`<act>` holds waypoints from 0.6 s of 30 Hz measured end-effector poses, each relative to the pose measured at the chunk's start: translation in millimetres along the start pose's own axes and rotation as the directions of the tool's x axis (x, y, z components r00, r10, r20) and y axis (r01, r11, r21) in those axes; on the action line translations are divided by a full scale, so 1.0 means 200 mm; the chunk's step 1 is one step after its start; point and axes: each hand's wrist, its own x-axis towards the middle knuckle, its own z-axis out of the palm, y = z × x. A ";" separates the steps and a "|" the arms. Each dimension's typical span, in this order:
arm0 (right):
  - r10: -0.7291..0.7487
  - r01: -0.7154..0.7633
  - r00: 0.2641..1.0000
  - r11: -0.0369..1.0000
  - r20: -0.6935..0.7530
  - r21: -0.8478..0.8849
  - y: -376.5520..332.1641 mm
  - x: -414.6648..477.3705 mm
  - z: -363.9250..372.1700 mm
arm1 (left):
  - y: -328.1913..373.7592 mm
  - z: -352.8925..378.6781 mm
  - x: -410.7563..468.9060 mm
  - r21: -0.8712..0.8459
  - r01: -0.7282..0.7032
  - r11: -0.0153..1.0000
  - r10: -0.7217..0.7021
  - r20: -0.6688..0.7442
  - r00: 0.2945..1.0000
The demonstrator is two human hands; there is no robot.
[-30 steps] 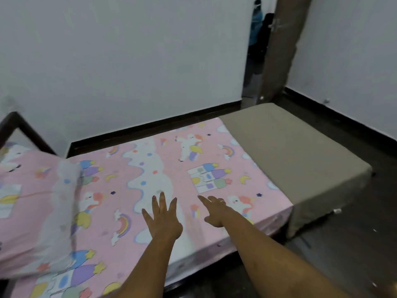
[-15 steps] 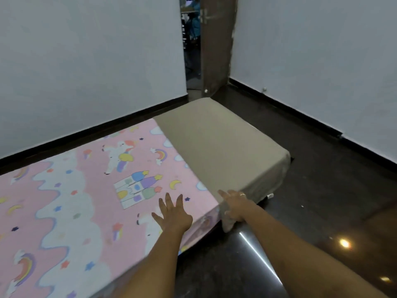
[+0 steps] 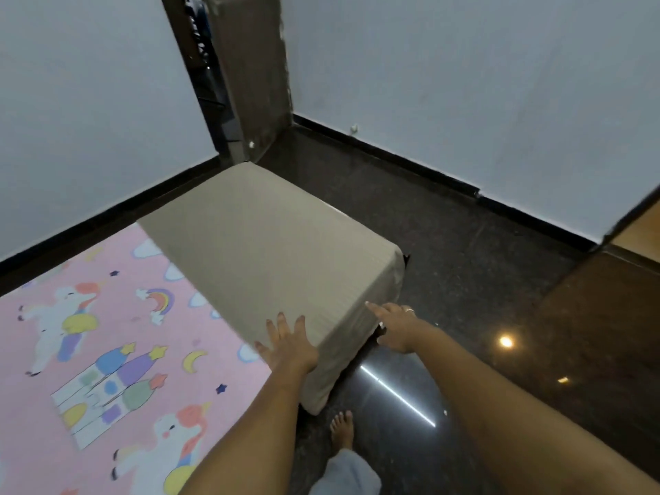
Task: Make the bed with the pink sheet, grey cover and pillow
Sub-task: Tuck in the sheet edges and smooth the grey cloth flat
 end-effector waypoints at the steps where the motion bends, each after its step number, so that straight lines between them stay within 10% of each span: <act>1: 0.018 -0.018 1.000 1.000 0.005 -0.003 0.06 0.09 -0.04 | 0.06 -0.01 0.10 0.017 -0.016 1.000 0.016 0.014 1.000; 8: 0.023 -0.018 0.998 0.997 0.067 -0.070 0.18 0.56 -0.41 | 0.34 -0.22 0.67 0.025 0.004 1.000 -0.005 0.050 0.999; 18: -0.281 0.362 0.917 0.886 0.284 -0.290 -0.09 1.12 -0.64 | 0.20 -0.31 0.85 -0.165 0.363 0.917 -0.359 0.055 0.932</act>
